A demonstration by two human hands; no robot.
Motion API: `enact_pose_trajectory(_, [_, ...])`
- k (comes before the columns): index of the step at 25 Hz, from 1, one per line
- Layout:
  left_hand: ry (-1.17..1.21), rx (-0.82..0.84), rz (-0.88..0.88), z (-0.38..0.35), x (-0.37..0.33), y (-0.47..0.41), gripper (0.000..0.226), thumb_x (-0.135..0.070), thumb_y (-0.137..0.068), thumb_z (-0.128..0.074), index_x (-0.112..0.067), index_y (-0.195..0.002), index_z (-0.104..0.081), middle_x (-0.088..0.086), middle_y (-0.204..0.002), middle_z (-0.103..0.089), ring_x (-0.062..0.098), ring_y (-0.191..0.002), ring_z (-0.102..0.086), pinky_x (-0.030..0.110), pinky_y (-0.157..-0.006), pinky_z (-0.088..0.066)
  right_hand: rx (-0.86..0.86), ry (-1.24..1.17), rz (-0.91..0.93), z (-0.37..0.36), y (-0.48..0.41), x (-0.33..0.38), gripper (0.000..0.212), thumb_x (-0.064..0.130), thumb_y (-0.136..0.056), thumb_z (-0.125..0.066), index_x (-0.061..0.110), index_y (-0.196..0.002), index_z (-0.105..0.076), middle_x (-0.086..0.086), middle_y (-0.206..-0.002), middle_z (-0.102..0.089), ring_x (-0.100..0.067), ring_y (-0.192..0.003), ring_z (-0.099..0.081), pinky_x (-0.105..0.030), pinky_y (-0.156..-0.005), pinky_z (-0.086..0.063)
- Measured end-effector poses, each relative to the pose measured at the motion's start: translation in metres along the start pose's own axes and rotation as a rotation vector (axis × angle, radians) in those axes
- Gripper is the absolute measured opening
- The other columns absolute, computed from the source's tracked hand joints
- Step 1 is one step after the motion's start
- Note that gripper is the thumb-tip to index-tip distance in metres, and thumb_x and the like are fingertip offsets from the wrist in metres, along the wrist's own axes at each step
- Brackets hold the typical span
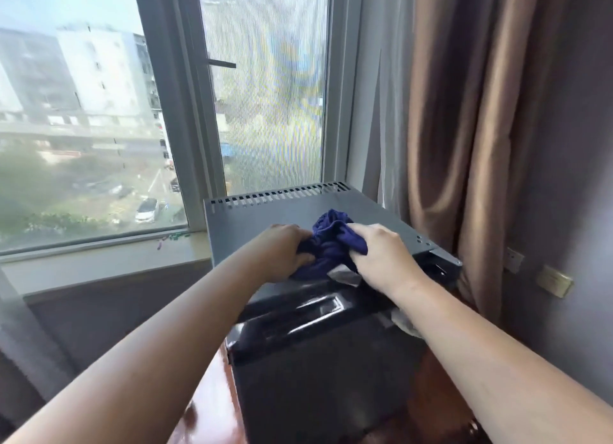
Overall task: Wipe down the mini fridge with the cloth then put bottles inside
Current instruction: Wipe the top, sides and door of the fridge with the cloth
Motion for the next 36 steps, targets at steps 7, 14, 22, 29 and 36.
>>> enact_pose_trajectory(7, [0.153,-0.038,0.034,0.009,0.063,-0.11,0.037,-0.027,-0.087,-0.075,-0.025,-0.123,-0.07,-0.002,-0.102,-0.075,0.011,-0.088,-0.063,0.019,-0.069,-0.034,0.002,-0.072,-0.039,-0.006,-0.108,-0.027,0.034,0.018,-0.09,-0.068,0.031,-0.121,-0.074,-0.001,-0.103,-0.079,-0.022,-0.1,-0.069,-0.02,-0.077,-0.042])
enact_pose_trajectory(14, [0.24,-0.02,0.123,0.006,0.074,-0.118,0.038,-0.03,-0.087,-0.071,-0.027,-0.125,-0.069,-0.002,-0.105,-0.075,0.017,-0.092,-0.067,0.024,-0.074,-0.043,0.124,-0.079,-0.076,-0.024,-0.138,-0.028,0.018,0.03,-0.092,-0.061,0.032,-0.105,-0.073,0.007,-0.085,-0.075,-0.019,-0.084,-0.064,-0.022,-0.064,-0.045])
enact_pose_trajectory(22, [1.017,-0.215,0.422,0.018,0.06,0.008,0.022,-0.009,-0.095,-0.067,-0.015,-0.115,-0.072,0.01,-0.105,-0.079,0.016,-0.091,-0.074,0.035,-0.08,-0.061,0.204,-0.825,-0.026,-0.043,-0.089,0.043,0.01,0.026,-0.087,-0.075,0.028,-0.096,-0.077,0.009,-0.087,-0.081,-0.008,-0.086,-0.076,-0.033,-0.083,-0.06])
enact_pose_trajectory(29, [1.606,-0.391,0.469,0.045,0.073,0.118,0.04,-0.023,-0.085,-0.061,-0.005,-0.121,-0.06,0.012,-0.102,-0.064,0.022,-0.089,-0.063,0.041,-0.1,-0.045,0.183,-0.785,0.103,-0.056,-0.017,0.138,0.023,0.03,-0.089,-0.073,0.026,-0.112,-0.071,0.012,-0.091,-0.076,-0.005,-0.088,-0.072,-0.024,-0.085,-0.056])
enact_pose_trajectory(36, [1.668,-0.024,0.178,-0.008,0.139,0.242,0.035,-0.045,-0.089,-0.07,-0.022,-0.116,-0.075,0.01,-0.11,-0.077,0.022,-0.093,-0.077,0.034,-0.071,-0.062,-0.091,-0.332,0.351,-0.149,0.11,0.228,0.055,0.03,-0.087,-0.067,0.02,-0.14,-0.057,-0.002,-0.125,-0.063,-0.02,-0.118,-0.059,-0.03,-0.103,-0.046])
Point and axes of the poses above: each hand's wrist, its own y-axis away from the middle knuckle, its own z-axis out of the back of the hand, x = y × z, the point moved 3 cm from there along -y, towards the middle knuckle
